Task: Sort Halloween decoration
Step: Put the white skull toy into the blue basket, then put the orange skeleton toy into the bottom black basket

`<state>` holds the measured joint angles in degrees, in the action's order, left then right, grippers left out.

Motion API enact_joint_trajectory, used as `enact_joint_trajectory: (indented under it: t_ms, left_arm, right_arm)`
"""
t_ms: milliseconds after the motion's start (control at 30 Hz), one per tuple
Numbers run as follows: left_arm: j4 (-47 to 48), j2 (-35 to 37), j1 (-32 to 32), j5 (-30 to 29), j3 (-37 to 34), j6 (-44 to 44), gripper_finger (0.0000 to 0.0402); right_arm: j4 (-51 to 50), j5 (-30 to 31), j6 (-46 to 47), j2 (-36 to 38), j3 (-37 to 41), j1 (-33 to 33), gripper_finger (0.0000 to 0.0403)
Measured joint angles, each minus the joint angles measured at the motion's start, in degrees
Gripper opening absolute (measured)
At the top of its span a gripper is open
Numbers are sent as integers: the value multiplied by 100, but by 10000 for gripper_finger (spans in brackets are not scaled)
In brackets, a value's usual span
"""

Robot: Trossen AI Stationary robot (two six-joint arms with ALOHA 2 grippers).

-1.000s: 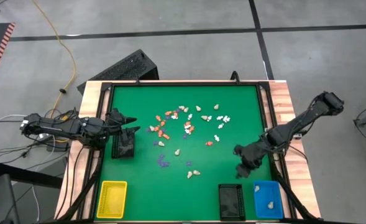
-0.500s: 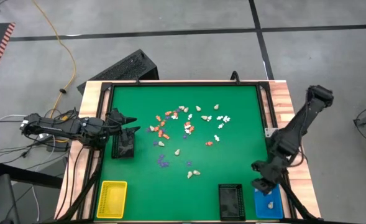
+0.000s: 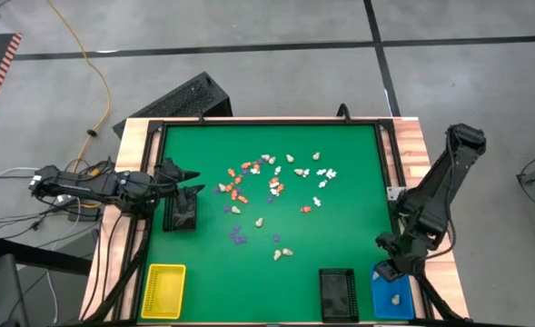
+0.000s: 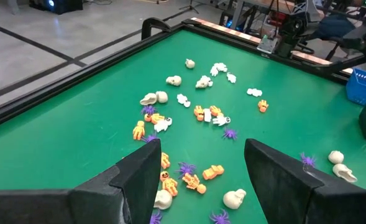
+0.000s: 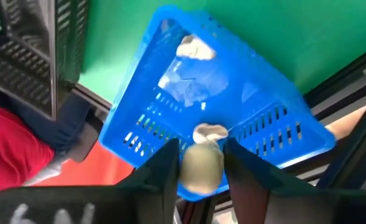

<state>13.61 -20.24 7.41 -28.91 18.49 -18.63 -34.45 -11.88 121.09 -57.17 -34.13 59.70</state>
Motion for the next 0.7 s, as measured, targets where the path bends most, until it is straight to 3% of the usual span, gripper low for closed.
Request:
enact_joint_trajectory:
  t_ms: [433, 700]
  left_arm:
    - [-4, -1, 1, 2, 1, -9, 221]
    - [-6, 1, 1, 2, 1, 30, 221]
  right_arm:
    - [450, 46, -59, -22, 0, -47, 161]
    - [1625, 1246, -1204, 134, 0, -701, 158]
